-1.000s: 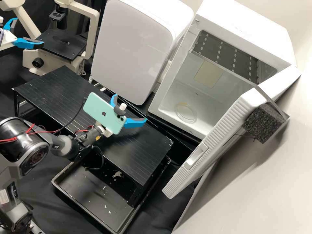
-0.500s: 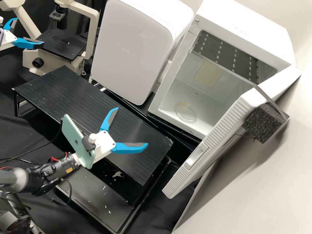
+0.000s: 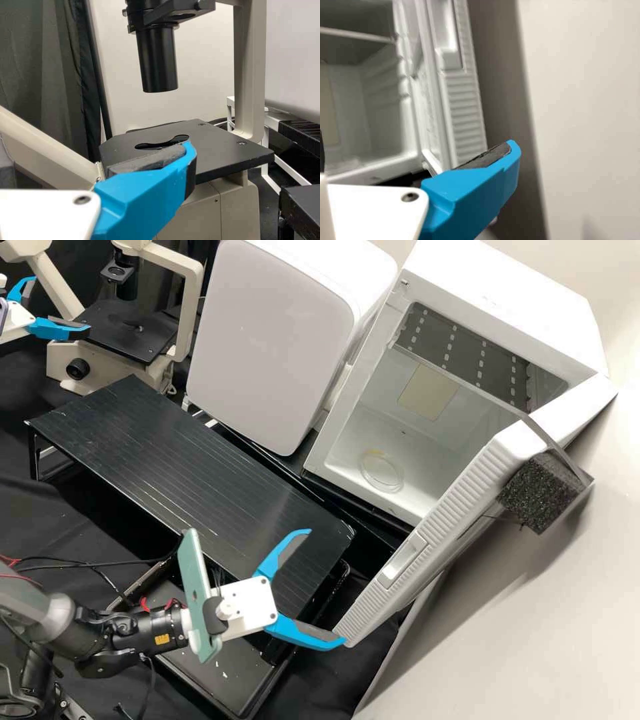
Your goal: Close the incubator door
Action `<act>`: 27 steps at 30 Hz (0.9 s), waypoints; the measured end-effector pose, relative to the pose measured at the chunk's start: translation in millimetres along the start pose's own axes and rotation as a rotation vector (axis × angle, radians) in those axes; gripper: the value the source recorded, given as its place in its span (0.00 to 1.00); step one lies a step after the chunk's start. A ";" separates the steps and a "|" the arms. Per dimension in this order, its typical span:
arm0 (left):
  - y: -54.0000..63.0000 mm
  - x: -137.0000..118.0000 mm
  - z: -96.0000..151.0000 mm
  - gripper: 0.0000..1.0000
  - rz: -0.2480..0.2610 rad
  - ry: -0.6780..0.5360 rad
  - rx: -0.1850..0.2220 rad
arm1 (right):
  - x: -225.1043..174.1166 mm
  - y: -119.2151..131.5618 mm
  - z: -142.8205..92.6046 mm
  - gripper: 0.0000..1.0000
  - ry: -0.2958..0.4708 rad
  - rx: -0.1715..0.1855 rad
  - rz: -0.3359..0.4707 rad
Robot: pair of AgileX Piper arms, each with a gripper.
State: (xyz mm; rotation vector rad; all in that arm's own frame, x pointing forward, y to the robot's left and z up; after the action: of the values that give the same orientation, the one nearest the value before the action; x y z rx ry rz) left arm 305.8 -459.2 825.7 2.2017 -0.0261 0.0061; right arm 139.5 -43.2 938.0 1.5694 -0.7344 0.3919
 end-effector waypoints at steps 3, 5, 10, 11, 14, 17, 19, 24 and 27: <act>0.0 0.0 0.0 1.00 0.000 0.000 0.000 | 11.0 -0.4 6.8 1.00 -0.027 -0.014 0.004; 0.0 0.0 0.0 1.00 0.000 0.000 0.000 | 15.9 -2.6 9.5 1.00 -0.039 -0.016 0.001; 0.0 0.0 0.0 1.00 0.000 0.000 0.000 | 30.2 -9.9 12.4 1.00 -0.062 -0.059 0.011; 0.0 0.0 0.0 1.00 0.000 0.000 0.000 | 33.0 -11.0 12.8 1.00 -0.066 -0.066 0.014; 0.0 0.0 0.0 1.00 0.000 0.000 0.000 | 39.3 -15.8 12.8 1.00 -0.066 -0.088 0.007; 0.0 0.0 0.0 1.00 0.000 0.000 0.000 | 42.4 -18.7 12.0 1.00 -0.064 -0.093 0.002; 0.0 0.0 0.0 1.00 0.000 0.000 0.000 | 43.4 -19.8 10.6 1.00 -0.057 -0.101 -0.002; 0.0 0.0 0.0 1.00 0.000 0.000 0.000 | 43.5 -22.4 8.9 1.00 -0.049 -0.099 -0.012; 0.0 0.0 0.0 1.00 0.000 0.000 0.000 | 43.5 -22.7 8.7 1.00 -0.049 -0.099 -0.013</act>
State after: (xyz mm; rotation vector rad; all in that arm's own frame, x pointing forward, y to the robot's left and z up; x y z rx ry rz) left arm 305.8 -459.2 825.7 2.2017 -0.0261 0.0061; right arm 184.9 -61.5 947.4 1.4944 -0.7695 0.3046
